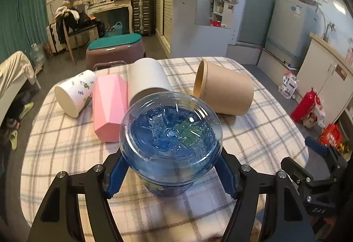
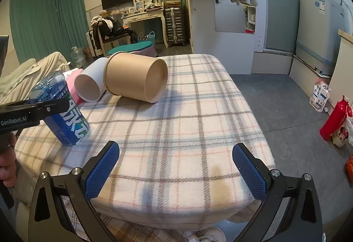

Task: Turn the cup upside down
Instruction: 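Lower the upright bottle onto the table and open the left tool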

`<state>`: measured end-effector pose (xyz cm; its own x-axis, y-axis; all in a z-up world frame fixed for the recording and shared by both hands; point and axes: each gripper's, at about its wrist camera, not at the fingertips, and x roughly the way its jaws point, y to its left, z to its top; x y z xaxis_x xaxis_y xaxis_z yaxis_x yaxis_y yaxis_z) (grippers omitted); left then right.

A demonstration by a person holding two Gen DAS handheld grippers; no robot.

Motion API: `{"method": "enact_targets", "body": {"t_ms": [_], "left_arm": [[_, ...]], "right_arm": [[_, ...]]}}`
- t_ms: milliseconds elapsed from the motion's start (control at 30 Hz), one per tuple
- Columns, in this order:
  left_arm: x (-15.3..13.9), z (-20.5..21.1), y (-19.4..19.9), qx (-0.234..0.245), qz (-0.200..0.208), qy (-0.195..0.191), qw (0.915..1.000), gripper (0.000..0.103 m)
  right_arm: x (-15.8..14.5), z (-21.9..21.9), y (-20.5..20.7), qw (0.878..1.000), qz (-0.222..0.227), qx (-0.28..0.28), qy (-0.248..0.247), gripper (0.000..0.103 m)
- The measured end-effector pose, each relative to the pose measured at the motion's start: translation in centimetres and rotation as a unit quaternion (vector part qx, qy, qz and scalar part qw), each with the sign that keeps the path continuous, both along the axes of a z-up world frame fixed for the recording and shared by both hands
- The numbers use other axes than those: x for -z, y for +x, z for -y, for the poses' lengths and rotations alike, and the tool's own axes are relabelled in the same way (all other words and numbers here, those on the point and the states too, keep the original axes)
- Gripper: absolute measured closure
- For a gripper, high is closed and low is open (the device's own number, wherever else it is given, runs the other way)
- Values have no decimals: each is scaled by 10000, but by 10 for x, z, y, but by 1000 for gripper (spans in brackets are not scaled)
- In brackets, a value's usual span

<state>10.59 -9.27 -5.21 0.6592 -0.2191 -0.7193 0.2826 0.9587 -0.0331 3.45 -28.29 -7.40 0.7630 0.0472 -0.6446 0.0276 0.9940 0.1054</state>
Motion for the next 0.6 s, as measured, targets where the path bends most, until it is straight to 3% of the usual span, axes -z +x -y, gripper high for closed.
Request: {"method": "enact_targets", "body": {"t_ms": [200,400,600], "left_arm": [[-11,-3,-3,-137,305,71,9994,10],[-34,-7,-4,-219,572,46,9981,10],[-72,-18,-25,-242,1178,-165,9926,10]], "right_arm": [[-9,-11,-4,9999,64,-69,-112,0],[-20,-19,-9,9997,173,-101,-167,0],[-33,-31,-20,9991,331,-155,-225,0]]}}
